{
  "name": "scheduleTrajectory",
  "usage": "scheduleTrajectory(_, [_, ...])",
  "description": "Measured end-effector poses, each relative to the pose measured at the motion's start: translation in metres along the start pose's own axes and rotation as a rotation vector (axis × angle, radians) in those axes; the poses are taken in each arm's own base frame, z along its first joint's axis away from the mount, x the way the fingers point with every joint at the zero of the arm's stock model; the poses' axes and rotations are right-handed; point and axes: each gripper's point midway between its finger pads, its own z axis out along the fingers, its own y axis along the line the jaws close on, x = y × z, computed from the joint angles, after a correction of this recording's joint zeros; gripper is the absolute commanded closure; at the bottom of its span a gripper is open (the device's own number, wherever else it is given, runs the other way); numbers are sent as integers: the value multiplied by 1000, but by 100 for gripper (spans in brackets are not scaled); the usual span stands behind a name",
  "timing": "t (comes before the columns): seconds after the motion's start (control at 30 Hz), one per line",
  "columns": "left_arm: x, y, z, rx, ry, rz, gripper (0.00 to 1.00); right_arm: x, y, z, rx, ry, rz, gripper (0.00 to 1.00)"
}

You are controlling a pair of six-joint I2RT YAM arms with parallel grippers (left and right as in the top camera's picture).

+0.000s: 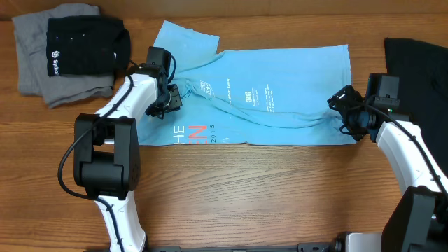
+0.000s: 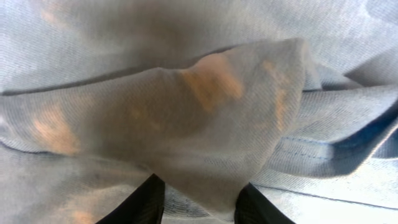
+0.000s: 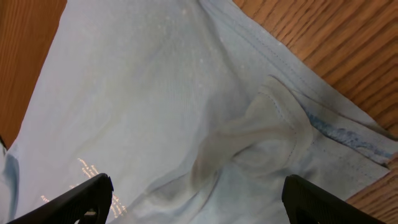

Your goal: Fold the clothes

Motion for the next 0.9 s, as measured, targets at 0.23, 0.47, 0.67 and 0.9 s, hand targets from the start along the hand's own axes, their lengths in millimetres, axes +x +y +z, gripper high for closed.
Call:
scheduleTrajectory(0.23, [-9, -3, -6, 4, -10, 3, 84, -2, -2, 0, 9, -9, 0, 9])
scheduleTrajectory(0.47, [-16, -3, -9, -5, -39, 17, 96, -1, -3, 0, 14, -6, 1, 9])
scheduleTrajectory(0.67, [-38, 0, -11, -38, -136, 15, 96, 0, -4, 0, 18, -5, 1, 9])
scheduleTrajectory(0.9, [-84, -7, -21, -3, -324, 6, 88, 1, -5, 0, 24, 1, 2, 9])
